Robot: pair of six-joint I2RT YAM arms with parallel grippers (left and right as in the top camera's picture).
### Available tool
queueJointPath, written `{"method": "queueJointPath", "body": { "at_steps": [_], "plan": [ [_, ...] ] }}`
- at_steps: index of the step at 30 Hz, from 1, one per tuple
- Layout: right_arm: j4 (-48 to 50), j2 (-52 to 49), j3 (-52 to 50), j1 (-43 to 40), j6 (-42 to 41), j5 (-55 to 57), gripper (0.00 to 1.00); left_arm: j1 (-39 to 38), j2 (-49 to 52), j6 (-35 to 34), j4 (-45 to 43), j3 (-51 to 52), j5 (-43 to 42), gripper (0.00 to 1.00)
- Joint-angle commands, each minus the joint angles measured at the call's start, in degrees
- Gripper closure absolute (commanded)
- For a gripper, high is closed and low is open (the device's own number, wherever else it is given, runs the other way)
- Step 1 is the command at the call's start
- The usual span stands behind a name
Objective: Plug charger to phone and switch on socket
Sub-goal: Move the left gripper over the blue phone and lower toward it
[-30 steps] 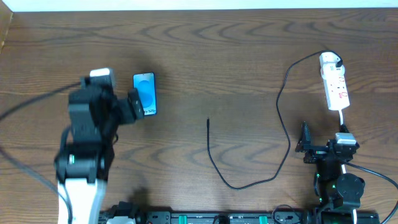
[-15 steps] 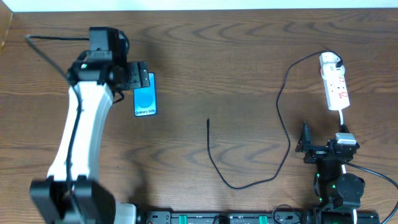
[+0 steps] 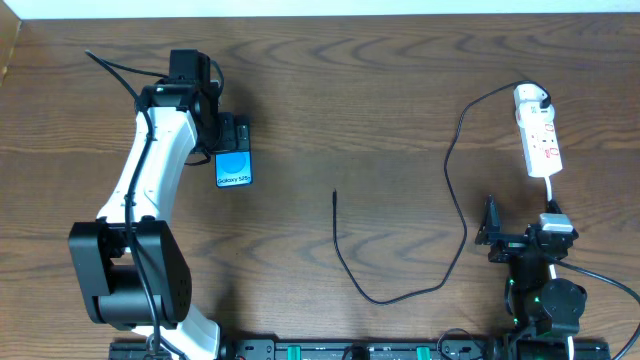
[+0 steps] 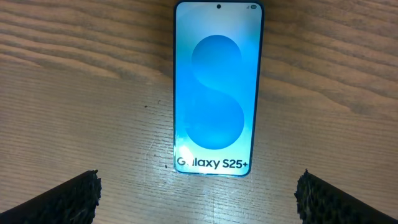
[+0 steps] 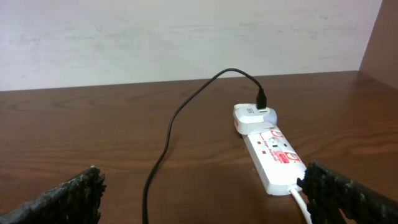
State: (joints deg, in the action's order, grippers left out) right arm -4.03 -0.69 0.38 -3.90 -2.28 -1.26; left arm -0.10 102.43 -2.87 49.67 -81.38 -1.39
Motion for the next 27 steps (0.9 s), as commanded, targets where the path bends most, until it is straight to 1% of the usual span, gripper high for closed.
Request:
{"method": "queueJointPath", "body": {
  "at_steps": [1,5,10,15,20,23,27],
  "plan": [
    [-0.3,0.3,-0.1,0.2,0.8,0.5,0.01,0.1,0.1,0.3,-1.2,-0.9,-0.1,0.0],
    [-0.3,0.3,-0.1,0.2,0.8,0.5,0.01,0.1,0.2,0.3,-3.7,-1.0,-0.1,0.0],
    [-0.3,0.3,-0.1,0.2,0.8,0.5,0.01,0.9,1.0,1.6,-1.3,-2.3,1.0,0.0],
    [-0.3,0.3,-0.1,0.2,0.8,0.5,0.01,1.4,3.2,1.8,2.1,-6.2,0.9,0.0],
    [-0.3,0.3,-0.1,0.2,0.8,0.5,0.01,1.4,7.6,1.7,3.5,-10.2,-1.6,0.0],
    [-0.3,0.3,-0.1,0.2,0.8,0.5,0.01,1.4,9.9,1.7,3.2,-10.4,-3.6,0.0],
    [-0.3,0.3,-0.1,0.2,0.8,0.5,0.01,1.3,12.3,1.7,3.1,-10.4,-4.0,0.0]
  ]
}}
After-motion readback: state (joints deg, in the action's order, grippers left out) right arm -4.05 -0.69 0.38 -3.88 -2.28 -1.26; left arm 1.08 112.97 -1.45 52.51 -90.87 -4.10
